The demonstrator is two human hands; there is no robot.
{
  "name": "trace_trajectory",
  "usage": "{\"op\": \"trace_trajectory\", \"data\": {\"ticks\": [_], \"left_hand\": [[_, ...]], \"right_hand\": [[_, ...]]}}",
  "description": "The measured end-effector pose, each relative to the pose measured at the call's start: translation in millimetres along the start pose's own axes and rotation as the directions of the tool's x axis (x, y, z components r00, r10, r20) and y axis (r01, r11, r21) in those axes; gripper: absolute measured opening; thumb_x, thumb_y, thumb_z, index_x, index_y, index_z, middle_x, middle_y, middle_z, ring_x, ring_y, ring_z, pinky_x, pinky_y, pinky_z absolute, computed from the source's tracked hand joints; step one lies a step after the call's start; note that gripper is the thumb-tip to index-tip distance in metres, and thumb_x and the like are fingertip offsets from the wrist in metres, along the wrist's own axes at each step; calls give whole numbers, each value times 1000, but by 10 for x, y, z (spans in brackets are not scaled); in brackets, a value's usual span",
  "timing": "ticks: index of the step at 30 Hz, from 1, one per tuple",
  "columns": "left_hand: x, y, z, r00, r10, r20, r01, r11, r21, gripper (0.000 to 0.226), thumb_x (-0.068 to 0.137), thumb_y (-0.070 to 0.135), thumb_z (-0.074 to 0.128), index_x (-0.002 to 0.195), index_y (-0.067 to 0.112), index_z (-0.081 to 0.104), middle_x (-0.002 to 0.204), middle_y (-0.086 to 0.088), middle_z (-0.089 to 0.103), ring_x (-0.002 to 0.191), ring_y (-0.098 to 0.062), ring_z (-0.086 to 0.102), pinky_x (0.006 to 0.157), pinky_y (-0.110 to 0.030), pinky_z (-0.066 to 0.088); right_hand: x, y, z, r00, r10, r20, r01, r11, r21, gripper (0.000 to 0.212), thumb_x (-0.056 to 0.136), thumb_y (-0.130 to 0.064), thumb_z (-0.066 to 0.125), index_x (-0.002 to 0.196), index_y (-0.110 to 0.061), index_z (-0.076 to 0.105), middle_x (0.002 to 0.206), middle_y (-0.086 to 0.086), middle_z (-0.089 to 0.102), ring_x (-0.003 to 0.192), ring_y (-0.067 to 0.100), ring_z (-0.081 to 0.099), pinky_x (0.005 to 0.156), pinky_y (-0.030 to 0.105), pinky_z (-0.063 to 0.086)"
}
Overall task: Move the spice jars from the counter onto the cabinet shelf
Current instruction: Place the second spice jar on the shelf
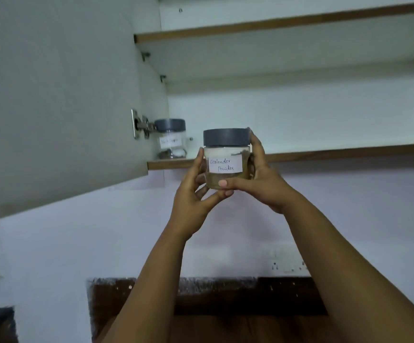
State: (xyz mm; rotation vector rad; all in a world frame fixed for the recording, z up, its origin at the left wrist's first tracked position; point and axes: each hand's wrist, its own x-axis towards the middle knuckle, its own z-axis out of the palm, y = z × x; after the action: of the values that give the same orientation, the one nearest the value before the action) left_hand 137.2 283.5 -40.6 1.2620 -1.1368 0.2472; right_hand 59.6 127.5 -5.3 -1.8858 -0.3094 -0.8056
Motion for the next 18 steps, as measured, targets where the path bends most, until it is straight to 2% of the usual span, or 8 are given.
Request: {"op": "trace_trajectory", "data": {"ticks": [4, 6, 8, 9, 11, 13, 15, 18], "left_hand": [[512, 148, -132, 997, 76, 22, -78, 993, 85, 94, 81, 7, 75, 150, 39, 21, 131, 12, 50, 115, 4, 57, 99, -23, 50], [728, 144, -196, 996, 80, 30, -84, 984, 159, 97, 81, 12, 77, 152, 38, 18, 137, 7, 51, 119, -1, 56, 103, -31, 49], [857, 58, -225, 996, 83, 34, -89, 931, 354, 101, 81, 25, 78, 155, 32, 9, 142, 0, 51, 124, -7, 53, 106, -37, 46], [874, -33, -224, 995, 97, 22, -95, 851, 516, 101, 83, 34, 75, 156, 27, 6, 143, -2, 50, 126, -12, 50, 107, -38, 43], [824, -278, -248, 980, 196, -24, -92, 561, 822, 94, 87, 54, 62, 156, 16, 12, 147, -9, 45, 135, -25, 42, 116, -43, 31], [777, -559, -351, 936, 352, -10, -104, 304, 947, 77, 88, 61, 54, 141, 7, 41, 134, -12, 54, 126, -32, 49, 119, -43, 18], [817, -762, -477, 875, 484, 7, -141, 241, 960, 56, 88, 56, 55, 115, 8, 55, 108, -9, 58, 103, -28, 56, 112, -41, 28], [898, -836, -515, 833, 552, -12, -144, 239, 960, 44, 84, 49, 61, 101, 9, 57, 97, -8, 55, 93, -25, 49, 94, -39, 38]], "right_hand": [[410, -285, -111, 997, -71, -15, 68, 985, -156, 123, 61, -44, 86, 147, -51, -1, 139, -5, 48, 124, 14, 54, 99, 42, 51], [617, -337, -152, 999, -39, 11, 40, 975, -217, 122, 66, -39, 86, 149, -46, -4, 136, -8, 49, 121, 13, 55, 97, 39, 52], [819, -322, -179, 998, 43, 47, -27, 950, -311, 122, 70, -31, 85, 151, -38, -6, 127, -11, 52, 119, 15, 57, 95, 34, 52], [911, -306, -182, 994, 89, 68, -59, 930, -363, 121, 71, -30, 85, 152, -32, -4, 124, -10, 52, 119, 16, 56, 95, 32, 50], [1073, -275, -170, 983, 167, 76, -116, 887, -446, 116, 70, -31, 86, 151, -23, 4, 126, -6, 48, 122, 17, 51, 98, 30, 45], [1218, -220, -176, 971, 237, 41, -187, 848, -496, 112, 70, -32, 86, 150, -18, 8, 130, -3, 44, 120, 16, 48, 101, 30, 41], [1353, -174, -181, 947, 321, 7, -267, 802, -535, 114, 67, -35, 87, 149, -15, 10, 135, 1, 43, 119, 19, 47, 105, 34, 40], [1517, -182, -136, 888, 460, -10, -381, 721, -579, 109, 66, -40, 86, 146, -9, 18, 130, 4, 46, 116, 22, 50, 102, 37, 45]]}}
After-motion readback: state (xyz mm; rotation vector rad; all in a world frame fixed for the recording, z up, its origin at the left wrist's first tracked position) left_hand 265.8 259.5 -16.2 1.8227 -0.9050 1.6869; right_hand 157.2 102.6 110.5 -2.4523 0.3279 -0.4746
